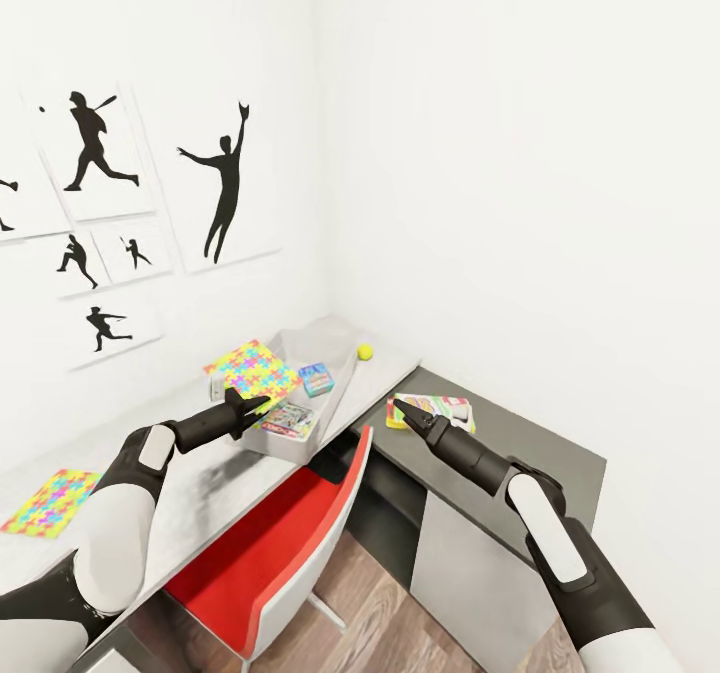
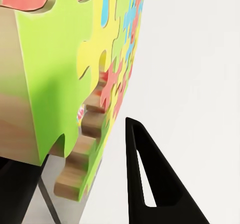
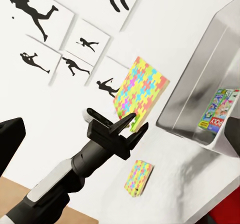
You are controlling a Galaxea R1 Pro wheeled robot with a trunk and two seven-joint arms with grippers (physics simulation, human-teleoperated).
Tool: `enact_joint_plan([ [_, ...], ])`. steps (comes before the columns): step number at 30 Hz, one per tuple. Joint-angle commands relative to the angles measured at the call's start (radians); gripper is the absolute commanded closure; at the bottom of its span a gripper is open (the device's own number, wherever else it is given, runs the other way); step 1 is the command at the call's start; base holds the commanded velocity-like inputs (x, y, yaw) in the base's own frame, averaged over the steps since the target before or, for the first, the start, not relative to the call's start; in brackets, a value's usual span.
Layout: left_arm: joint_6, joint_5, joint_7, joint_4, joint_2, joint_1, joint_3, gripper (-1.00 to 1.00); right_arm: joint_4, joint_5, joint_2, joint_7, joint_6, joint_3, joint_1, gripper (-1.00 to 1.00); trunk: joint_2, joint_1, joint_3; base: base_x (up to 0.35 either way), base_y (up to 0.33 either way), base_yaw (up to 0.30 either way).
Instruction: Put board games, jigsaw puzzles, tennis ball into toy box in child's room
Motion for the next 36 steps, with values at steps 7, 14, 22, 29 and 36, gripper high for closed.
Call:
enact_joint_plan([
  [7, 0.003, 0.030, 0.000, 0.000, -0.001, -0.003, 0.004, 1.00, 0.000, -0.006, -0.001, -0.001, 0.004, 0.001, -0.001, -1.00, -0.002, 0.001, -0.002, 0.002, -0.001, 0.000],
  [14, 0.008, 0.044, 0.120, 0.000, -0.004, -0.015, 0.004, 1.00, 0.000, -0.006, -0.001, -0.001, 0.004, 0.000, -0.002, -1.00, -0.002, 0.001, -0.002, 0.000, 0.000, 0.000],
  [22, 0.004, 0.104, 0.164, 0.000, -0.010, -0.017, 0.010, 1.00, 0.000, -0.006, -0.002, -0.001, 0.004, -0.001, -0.002, -1.00, -0.002, 0.001, -0.002, 0.000, 0.000, 0.000],
  [29, 0.003, 0.115, 0.169, 0.000, -0.011, -0.017, 0.010, 1.00, 0.000, -0.006, -0.002, -0.001, 0.004, -0.001, -0.001, -1.00, -0.002, 0.001, -0.002, 0.080, -0.072, 0.000],
  [36, 0.003, 0.116, 0.170, 0.002, -0.010, -0.017, 0.012, 1.00, 0.000, -0.007, -0.002, -0.001, 0.004, -0.001, -0.001, -1.00, -0.002, 0.001, -0.002, 0.248, -0.156, 0.000],
])
